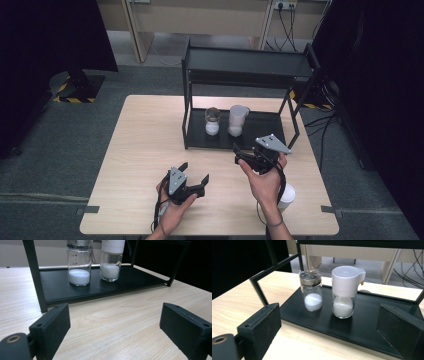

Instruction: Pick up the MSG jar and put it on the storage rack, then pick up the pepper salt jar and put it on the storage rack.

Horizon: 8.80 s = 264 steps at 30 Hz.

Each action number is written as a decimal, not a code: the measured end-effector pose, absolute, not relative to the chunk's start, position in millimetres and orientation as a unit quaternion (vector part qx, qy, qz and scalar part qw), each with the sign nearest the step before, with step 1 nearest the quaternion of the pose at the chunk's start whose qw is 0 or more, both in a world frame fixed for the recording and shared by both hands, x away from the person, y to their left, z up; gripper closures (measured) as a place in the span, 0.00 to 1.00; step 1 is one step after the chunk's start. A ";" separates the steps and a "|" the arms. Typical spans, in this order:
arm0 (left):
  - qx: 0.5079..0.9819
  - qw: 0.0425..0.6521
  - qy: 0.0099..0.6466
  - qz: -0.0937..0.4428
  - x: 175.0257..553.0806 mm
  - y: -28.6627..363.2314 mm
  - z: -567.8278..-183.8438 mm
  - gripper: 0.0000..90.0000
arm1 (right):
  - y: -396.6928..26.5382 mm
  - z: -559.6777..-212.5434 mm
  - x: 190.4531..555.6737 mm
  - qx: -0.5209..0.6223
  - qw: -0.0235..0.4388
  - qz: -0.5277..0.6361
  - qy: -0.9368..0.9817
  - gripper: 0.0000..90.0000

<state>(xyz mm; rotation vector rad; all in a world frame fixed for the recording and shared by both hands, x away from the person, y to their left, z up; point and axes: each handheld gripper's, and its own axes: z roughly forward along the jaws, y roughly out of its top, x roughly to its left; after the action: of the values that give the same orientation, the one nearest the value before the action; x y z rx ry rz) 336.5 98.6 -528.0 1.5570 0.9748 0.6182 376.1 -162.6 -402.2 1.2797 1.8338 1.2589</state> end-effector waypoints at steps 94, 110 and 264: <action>0.664 0.564 0.413 0.267 336.1 97.5 -527.9 0.10 | -265.2 -434.4 236.1 0.433 0.326 0.506 0.671 0.06; 0.664 0.563 0.412 0.267 336.1 97.4 -527.9 0.10 | -269.8 -455.4 240.5 0.440 0.325 0.495 0.675 0.06; 0.663 0.564 0.414 0.265 336.2 97.9 -527.9 0.10 | -252.6 -428.0 395.5 0.478 0.395 0.509 0.597 0.34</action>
<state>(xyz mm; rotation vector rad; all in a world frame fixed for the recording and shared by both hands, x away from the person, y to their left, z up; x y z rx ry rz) 336.2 97.9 -527.9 1.5600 0.9741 0.6247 395.5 -252.6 -428.0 1.2115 1.5148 1.2893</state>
